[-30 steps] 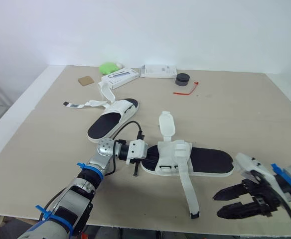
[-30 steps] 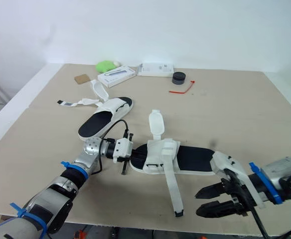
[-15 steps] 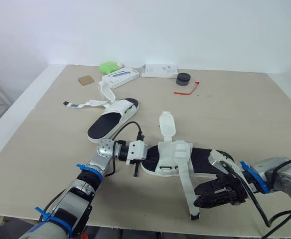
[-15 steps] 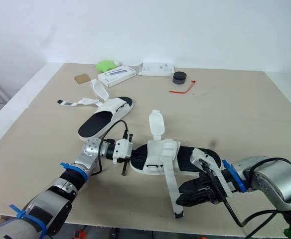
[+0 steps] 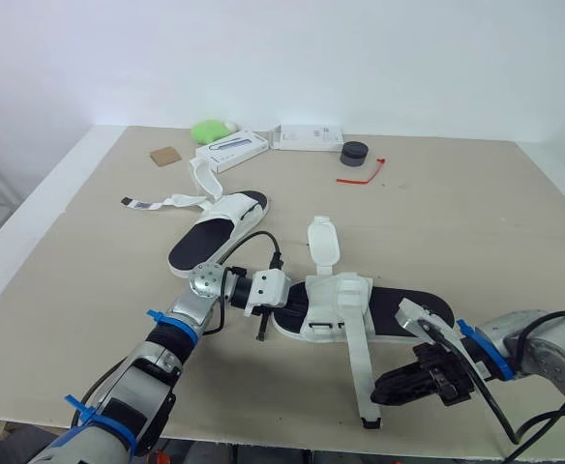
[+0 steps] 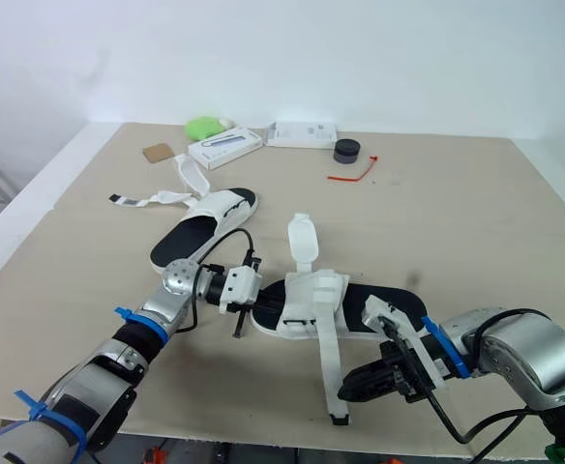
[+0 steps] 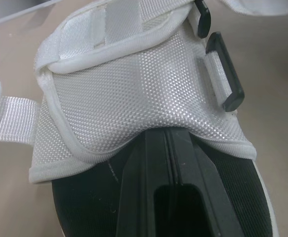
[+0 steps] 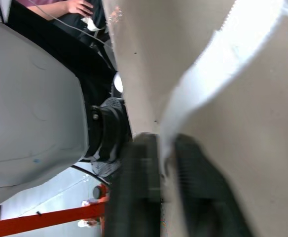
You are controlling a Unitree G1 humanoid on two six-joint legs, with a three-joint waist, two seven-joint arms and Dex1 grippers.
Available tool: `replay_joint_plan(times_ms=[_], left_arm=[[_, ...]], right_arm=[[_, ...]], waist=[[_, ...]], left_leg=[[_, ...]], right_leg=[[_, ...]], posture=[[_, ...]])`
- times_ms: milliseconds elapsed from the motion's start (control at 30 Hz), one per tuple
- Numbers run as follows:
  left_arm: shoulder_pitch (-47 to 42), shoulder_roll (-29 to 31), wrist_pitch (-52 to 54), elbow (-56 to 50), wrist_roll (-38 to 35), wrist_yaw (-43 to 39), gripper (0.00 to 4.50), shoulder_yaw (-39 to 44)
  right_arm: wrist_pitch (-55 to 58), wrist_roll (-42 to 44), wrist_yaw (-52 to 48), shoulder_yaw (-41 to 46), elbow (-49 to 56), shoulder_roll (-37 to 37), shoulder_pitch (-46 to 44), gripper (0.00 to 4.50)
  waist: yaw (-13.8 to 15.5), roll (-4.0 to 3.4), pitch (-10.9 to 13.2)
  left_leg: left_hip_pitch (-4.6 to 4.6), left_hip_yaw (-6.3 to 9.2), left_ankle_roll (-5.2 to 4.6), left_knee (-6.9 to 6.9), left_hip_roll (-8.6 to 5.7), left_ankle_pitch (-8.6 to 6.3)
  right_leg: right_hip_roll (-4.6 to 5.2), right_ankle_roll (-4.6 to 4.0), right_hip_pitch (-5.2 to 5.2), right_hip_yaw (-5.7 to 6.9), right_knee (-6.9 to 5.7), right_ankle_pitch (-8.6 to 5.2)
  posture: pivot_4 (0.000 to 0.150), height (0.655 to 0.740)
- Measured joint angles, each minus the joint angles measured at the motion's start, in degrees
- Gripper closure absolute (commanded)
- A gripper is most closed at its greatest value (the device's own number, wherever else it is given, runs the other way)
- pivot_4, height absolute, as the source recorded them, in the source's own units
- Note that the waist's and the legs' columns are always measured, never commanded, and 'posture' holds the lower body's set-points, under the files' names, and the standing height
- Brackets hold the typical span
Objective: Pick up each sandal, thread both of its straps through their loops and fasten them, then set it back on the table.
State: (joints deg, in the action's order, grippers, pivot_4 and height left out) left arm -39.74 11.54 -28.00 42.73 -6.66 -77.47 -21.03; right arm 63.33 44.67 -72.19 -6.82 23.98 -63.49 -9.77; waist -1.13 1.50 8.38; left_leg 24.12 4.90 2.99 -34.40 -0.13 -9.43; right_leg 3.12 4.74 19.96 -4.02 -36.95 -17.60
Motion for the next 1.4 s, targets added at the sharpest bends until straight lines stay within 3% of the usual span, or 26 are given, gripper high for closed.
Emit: replay_joint_plan(times_ms=[300, 500, 733, 1033, 1400], left_arm=[[0.0, 0.47, 0.52, -0.5, 0.0, 0.02, 4.5, -0.24], [0.02, 0.82, 0.72, -0.8, 0.04, 0.51, 4.5, -0.45], [0.31, 0.6, 0.7, -1.78, 0.02, 0.06, 4.5, -0.93], [0.6, 0.67, 0.71, -1.77, 0.02, 0.83, 4.5, -0.92], [0.79, 0.7, 0.68, -1.85, -0.01, 0.99, 4.5, -0.91]], right_arm=[[1.95, 4.14, 0.2, 2.19, -0.98, 1.38, -2.23, 4.44], [17.66, 15.04, 10.44, 11.44, -17.8, 13.27, -26.11, 4.44], [26.51, 16.47, 14.71, 11.97, -22.32, 15.43, -31.17, 4.44], [23.63, 12.4, 11.05, 3.34, -19.83, 8.79, -29.63, 4.44], [13.21, 0.47, -2.95, -12.7, -27.07, 6.1, -39.16, 4.44]], waist=[[-0.08, -0.02, -0.01], [-0.21, -0.16, -0.1], [0.0, -0.21, -0.32], [-0.06, -0.44, -0.42], [-0.13, -0.57, -0.47]], left_leg=[[-0.02, 0.0, 0.0, 0.0, 0.04, 0.0], [-0.07, 0.05, -0.1, 0.04, 0.13, 0.07], [0.04, 0.28, -0.2, 0.15, 0.03, -0.05], [0.02, 0.22, -0.2, 0.11, 0.03, -0.05], [0.02, 0.19, -0.19, 0.1, 0.03, -0.06]], right_leg=[[-0.04, 0.05, -0.01, -0.01, 0.0, 0.04], [-0.11, -0.22, -0.01, 0.02, -0.01, 0.12], [-0.14, -0.32, 0.01, 0.1, -0.03, 0.16], [-0.09, -0.26, 0.03, 0.1, -0.04, -0.06], [-0.09, -0.14, 0.06, 0.11, -0.04, -0.01]], posture=[[0.15, 0.74], [0.15, 0.74], [0.15, 0.74], [0.15, 0.74], [0.15, 0.74]])
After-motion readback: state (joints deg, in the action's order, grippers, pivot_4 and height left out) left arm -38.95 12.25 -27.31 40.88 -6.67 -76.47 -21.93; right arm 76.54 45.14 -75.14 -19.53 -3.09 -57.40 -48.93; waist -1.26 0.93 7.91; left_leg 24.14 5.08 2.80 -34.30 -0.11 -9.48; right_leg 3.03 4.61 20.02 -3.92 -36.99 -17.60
